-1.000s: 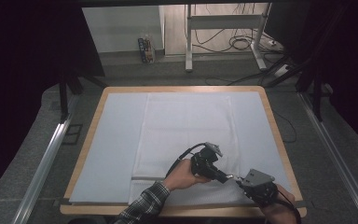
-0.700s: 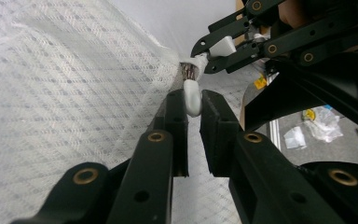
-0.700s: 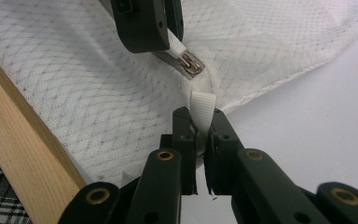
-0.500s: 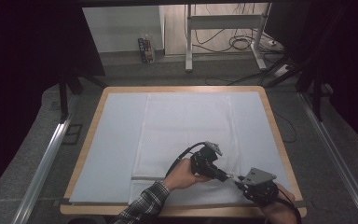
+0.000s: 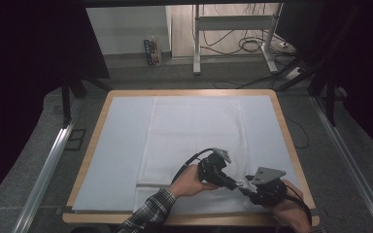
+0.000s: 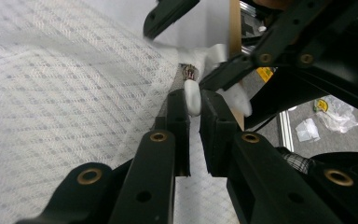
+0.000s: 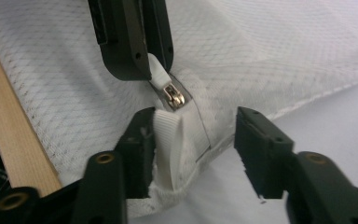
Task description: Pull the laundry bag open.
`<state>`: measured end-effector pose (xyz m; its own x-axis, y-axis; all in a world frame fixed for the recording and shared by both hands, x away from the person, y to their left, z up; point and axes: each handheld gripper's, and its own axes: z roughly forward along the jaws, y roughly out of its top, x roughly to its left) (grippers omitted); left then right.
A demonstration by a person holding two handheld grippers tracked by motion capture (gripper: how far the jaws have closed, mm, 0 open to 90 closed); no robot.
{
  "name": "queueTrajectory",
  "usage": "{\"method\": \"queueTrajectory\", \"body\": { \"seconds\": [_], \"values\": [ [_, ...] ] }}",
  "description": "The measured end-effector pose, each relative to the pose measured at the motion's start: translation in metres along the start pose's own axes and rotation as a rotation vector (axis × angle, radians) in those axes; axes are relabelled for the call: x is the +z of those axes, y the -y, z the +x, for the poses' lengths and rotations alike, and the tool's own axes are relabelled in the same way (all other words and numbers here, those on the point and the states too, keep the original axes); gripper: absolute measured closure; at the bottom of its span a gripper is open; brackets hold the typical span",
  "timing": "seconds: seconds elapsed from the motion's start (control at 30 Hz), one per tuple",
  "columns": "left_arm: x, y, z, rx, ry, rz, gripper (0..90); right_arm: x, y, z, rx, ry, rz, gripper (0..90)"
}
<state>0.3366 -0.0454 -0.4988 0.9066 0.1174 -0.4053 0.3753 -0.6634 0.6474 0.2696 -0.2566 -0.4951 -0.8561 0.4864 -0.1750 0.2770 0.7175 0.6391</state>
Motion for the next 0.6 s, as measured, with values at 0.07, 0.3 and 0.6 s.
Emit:
{"method": "queueTrajectory", "body": {
  "seconds": [0.07, 0.3, 0.6],
  "values": [
    [0.0006, 0.0003, 0.0002, -0.002, 0.007, 0.0, 83.0, 0.0025, 0.0, -0.001, -0.019, -0.011, 0.004, 60.0],
    [0.0008, 0.0026, 0.004, -0.02, 0.043, 0.005, 80.7, 0.0027, -0.0007, 0.0039, -0.061, -0.008, 0.014, 82.8],
    [-0.0005, 0.0024, 0.0078, -0.077, 0.083, -0.017, 78.8, 0.001, -0.0013, 0.0073, -0.114, 0.038, 0.008, 83.1]
  ]
}}
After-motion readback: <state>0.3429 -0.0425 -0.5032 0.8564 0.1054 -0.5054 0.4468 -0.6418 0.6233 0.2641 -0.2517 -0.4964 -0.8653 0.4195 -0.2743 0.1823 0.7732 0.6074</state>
